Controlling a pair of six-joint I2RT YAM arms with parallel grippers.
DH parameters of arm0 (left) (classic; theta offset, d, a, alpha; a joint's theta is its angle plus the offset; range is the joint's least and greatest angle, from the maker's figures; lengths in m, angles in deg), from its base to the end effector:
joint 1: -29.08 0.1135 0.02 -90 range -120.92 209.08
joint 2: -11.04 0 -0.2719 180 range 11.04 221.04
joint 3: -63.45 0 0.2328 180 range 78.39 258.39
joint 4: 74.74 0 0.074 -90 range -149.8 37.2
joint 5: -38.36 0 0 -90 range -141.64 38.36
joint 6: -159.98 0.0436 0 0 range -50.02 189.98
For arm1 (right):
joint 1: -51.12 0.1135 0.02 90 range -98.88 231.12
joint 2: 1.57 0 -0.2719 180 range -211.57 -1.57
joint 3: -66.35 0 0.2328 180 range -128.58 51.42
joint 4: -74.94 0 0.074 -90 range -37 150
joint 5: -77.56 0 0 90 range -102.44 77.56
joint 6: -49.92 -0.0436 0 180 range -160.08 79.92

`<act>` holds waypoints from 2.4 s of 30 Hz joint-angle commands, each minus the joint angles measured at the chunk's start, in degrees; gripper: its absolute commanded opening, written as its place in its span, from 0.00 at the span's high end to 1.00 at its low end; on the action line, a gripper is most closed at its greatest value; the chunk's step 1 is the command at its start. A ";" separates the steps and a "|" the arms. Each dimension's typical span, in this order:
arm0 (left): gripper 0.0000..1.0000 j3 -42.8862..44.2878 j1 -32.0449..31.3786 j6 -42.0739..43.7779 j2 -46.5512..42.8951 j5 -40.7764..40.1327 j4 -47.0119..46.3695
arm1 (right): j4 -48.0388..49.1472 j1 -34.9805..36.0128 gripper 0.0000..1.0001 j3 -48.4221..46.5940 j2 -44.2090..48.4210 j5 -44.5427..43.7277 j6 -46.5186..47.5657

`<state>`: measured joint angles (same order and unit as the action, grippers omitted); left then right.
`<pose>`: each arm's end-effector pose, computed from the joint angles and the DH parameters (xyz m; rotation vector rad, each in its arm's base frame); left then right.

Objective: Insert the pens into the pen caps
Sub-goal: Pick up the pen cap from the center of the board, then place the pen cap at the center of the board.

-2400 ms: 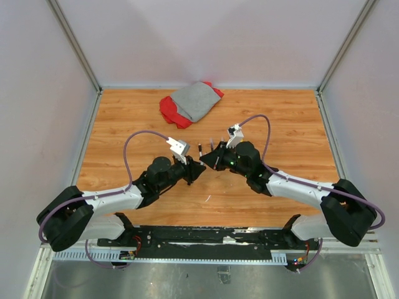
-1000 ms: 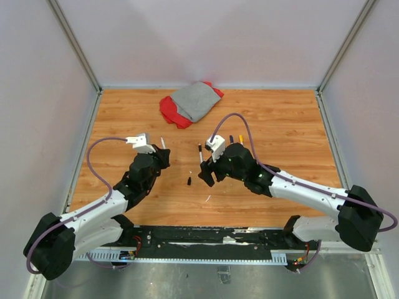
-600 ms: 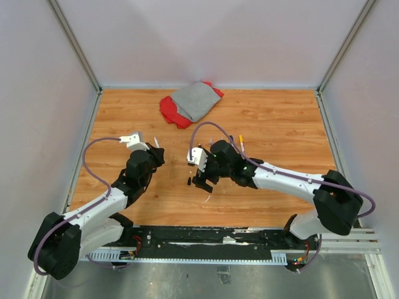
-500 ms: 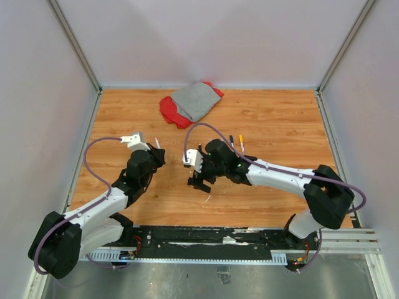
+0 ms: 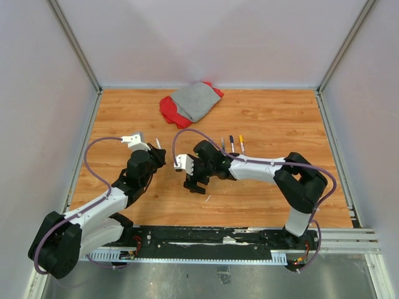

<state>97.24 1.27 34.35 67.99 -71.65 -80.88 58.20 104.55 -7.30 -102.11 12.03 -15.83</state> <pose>0.1800 -0.0781 0.2162 -0.3684 1.8363 -0.4436 0.1998 0.2996 0.1971 -1.6490 1.6989 0.7490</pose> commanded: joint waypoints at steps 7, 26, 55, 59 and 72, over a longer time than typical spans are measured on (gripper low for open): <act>1.00 0.33 0.39 0.05 0.64 0.63 -1.41 | -0.01 -0.96 0.17 -5.04 -4.70 3.03 1.30; 0.99 0.82 0.39 0.00 2.25 2.42 -1.86 | -1.93 -1.40 0.37 -8.48 -8.92 0.73 -0.77; 1.00 0.94 0.39 0.16 1.79 2.12 -1.51 | -3.18 1.35 0.78 -6.03 -4.09 -14.67 -11.75; 0.99 0.98 0.39 0.09 1.90 2.41 -1.59 | -2.01 2.28 0.83 -1.44 0.96 -24.58 -21.33; 0.99 1.47 0.39 -0.46 3.20 3.05 -1.29 | -18.14 3.14 0.84 10.73 16.03 -57.42 -75.33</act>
<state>97.24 1.27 33.93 70.68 -68.53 -80.80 52.16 106.49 4.09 -86.43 -31.79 -67.28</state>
